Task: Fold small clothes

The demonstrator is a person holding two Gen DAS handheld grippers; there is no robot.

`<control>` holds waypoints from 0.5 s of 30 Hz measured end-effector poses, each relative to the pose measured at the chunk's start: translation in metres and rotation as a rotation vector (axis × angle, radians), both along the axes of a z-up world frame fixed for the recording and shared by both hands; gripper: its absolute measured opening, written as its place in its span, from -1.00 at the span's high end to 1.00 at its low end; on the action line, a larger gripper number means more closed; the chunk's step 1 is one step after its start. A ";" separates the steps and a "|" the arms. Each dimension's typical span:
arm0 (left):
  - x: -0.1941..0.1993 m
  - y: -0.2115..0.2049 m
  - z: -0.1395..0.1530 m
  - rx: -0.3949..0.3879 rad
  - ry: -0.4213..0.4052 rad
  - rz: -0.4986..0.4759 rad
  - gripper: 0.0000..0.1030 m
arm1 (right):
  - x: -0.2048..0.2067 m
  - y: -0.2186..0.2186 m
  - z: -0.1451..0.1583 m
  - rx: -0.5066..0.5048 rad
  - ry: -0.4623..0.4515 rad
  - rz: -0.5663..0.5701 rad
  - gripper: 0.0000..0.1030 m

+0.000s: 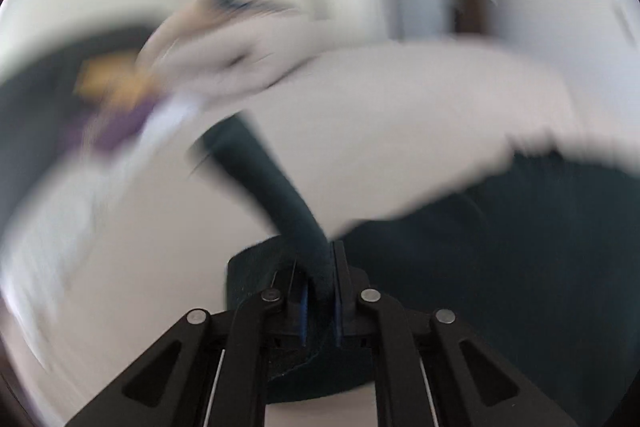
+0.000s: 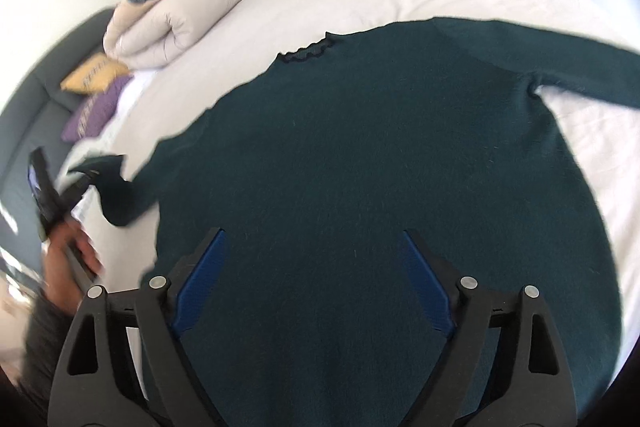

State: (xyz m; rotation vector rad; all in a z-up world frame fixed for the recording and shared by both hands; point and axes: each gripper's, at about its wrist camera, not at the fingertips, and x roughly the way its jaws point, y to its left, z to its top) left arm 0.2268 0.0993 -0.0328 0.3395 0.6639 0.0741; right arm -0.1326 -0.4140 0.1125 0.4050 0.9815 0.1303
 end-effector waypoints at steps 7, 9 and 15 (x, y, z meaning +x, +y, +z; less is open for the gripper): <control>-0.017 -0.096 -0.057 0.256 0.077 -0.173 0.84 | 0.074 -0.021 -0.039 0.265 0.130 0.026 -0.67; -0.019 -0.091 -0.059 0.259 0.076 -0.163 0.83 | 0.099 -0.016 -0.053 0.361 0.173 0.056 -0.67; -0.019 -0.084 -0.055 0.159 0.091 -0.130 0.80 | 0.176 0.033 -0.101 0.660 0.318 0.129 -0.51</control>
